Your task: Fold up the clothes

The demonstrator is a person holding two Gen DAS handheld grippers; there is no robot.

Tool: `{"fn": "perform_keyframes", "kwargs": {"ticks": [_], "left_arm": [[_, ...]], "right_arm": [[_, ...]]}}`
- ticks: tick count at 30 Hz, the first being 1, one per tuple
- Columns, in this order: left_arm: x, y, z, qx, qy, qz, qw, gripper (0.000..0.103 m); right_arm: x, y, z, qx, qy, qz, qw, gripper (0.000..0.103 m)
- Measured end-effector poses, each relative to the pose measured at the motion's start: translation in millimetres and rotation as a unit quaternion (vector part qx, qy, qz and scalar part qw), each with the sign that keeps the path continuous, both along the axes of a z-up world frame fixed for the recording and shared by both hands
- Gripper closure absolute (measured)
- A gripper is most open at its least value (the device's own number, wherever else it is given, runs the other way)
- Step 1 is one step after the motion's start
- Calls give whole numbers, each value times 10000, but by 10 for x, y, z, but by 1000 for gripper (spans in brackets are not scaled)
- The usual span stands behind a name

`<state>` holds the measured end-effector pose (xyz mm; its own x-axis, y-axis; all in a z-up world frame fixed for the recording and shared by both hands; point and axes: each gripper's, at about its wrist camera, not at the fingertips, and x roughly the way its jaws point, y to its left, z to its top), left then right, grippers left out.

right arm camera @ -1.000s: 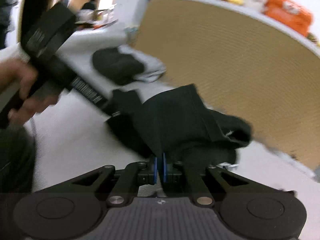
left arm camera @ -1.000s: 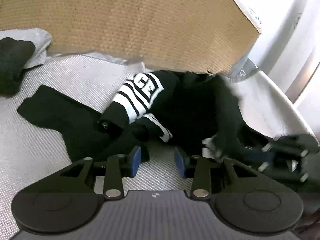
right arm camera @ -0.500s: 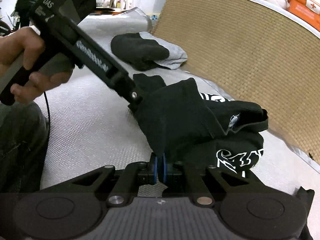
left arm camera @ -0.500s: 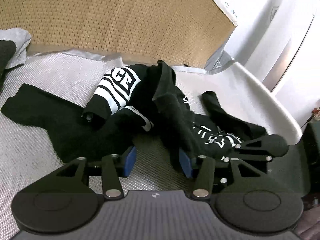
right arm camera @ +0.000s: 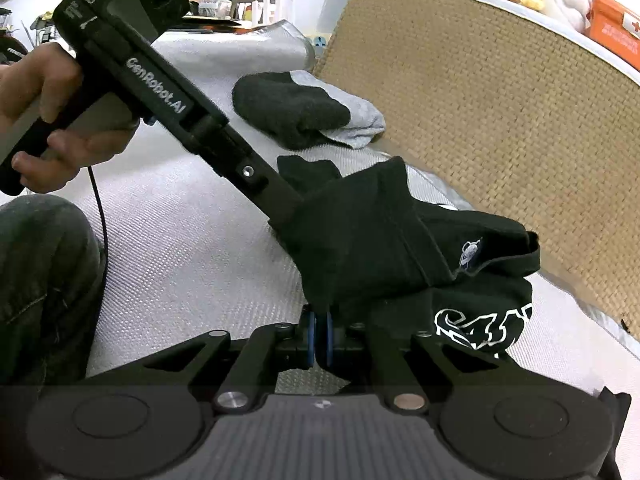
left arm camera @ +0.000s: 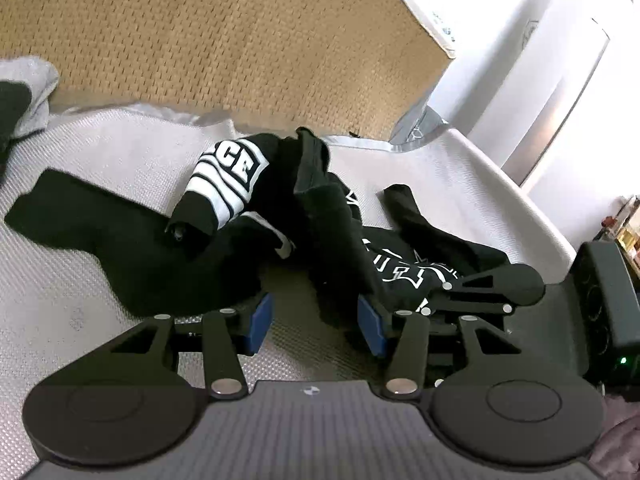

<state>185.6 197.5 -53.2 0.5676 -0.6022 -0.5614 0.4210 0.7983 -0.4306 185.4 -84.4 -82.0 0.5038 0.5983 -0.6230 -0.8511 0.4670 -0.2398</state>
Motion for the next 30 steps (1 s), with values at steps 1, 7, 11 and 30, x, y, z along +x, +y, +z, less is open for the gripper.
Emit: {"fn": "perform_keyframes", "kwargs": {"ticks": [1,7,11,30], "left_arm": [[-29,-11,18,-35,-42,-118,9999,50],[4,-156,-158,560,214,163,9981,47],[140,-219,-312,440,548,425,9966,47],[439,-346,-466,343,950,1105,9887,96]], "right_arm": [[-1,3,3,-6,-15,18,10000,96],[-72,70,-29,-48,-49,159,9998,97],[-187,131,-18,-97,-136,351,9992,97],[-82,-328,358,-805,-1293,469,9872,46]]}}
